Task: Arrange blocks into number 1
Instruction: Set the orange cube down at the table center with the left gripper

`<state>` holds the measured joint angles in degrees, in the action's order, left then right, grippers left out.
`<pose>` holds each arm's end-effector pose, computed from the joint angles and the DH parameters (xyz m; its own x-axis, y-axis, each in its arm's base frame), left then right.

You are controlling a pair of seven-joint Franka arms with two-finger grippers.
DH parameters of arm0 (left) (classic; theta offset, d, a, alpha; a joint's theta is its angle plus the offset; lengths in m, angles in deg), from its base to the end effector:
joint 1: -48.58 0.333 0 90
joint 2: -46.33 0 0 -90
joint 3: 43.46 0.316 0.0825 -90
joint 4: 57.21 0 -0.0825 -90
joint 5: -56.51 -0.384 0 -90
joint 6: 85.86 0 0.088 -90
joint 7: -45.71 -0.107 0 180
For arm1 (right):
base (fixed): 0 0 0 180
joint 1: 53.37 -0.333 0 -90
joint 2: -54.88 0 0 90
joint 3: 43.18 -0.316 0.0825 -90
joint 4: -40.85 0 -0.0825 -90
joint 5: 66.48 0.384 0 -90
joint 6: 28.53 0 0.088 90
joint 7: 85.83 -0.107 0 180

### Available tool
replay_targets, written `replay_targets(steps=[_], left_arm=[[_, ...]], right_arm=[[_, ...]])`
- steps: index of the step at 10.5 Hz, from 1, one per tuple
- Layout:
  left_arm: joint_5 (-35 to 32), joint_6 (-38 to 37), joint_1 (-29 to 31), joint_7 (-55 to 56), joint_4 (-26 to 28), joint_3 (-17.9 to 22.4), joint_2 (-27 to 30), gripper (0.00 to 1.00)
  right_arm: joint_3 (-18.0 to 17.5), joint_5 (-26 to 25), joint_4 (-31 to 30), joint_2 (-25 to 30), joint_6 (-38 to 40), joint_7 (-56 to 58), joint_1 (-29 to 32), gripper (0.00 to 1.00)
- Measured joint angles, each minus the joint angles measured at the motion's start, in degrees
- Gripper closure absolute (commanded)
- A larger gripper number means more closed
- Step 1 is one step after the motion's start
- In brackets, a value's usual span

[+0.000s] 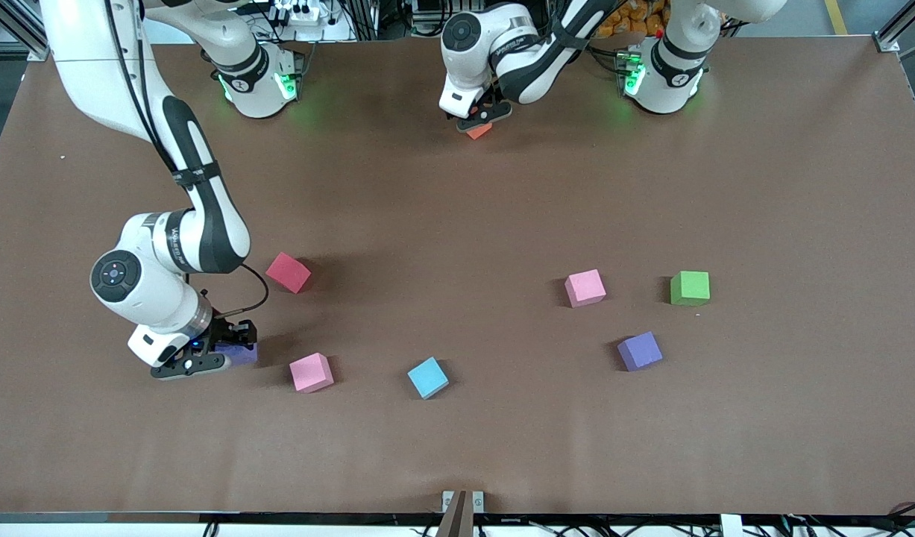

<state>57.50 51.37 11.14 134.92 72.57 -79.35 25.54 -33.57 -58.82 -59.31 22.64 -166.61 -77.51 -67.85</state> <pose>0.1411 -0.5006 0.2167 0.9250 0.3101 -0.2196 0.2784 -0.9464 -0.1636 0.6727 0.0693 0.2650 0.9804 0.1643 0.1092 0.1647 -0.9863 0.0055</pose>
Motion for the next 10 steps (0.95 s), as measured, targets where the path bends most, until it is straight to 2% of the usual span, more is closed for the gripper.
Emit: replay_targets(steps=[1,3,6,7,10], left_arm=[[0.0,0.0,0.0,0.0,0.0,0.0,0.0,0.03],[0.0,0.0,0.0,0.0,0.0,0.0,-0.1,0.22],[0.0,0.2,0.0,0.0,0.0,0.0,-0.3,0.86],[-0.2,0.2,0.0,0.0,-0.1,-0.1,-0.3,1.00],[-1.7,0.8,0.1,0.0,-1.3,0.0,-0.3,1.00]], right_arm=[[0.0,0.0,0.0,0.0,0.0,0.0,0.0,0.48],[0.1,0.0,0.0,0.1,0.0,0.0,0.0,0.48],[0.4,0.0,0.0,0.1,0.0,0.0,0.0,0.48],[0.5,0.0,0.0,0.1,0.0,0.0,0.0,0.48],[0.7,0.0,0.0,0.2,0.0,0.0,0.0,0.48]])
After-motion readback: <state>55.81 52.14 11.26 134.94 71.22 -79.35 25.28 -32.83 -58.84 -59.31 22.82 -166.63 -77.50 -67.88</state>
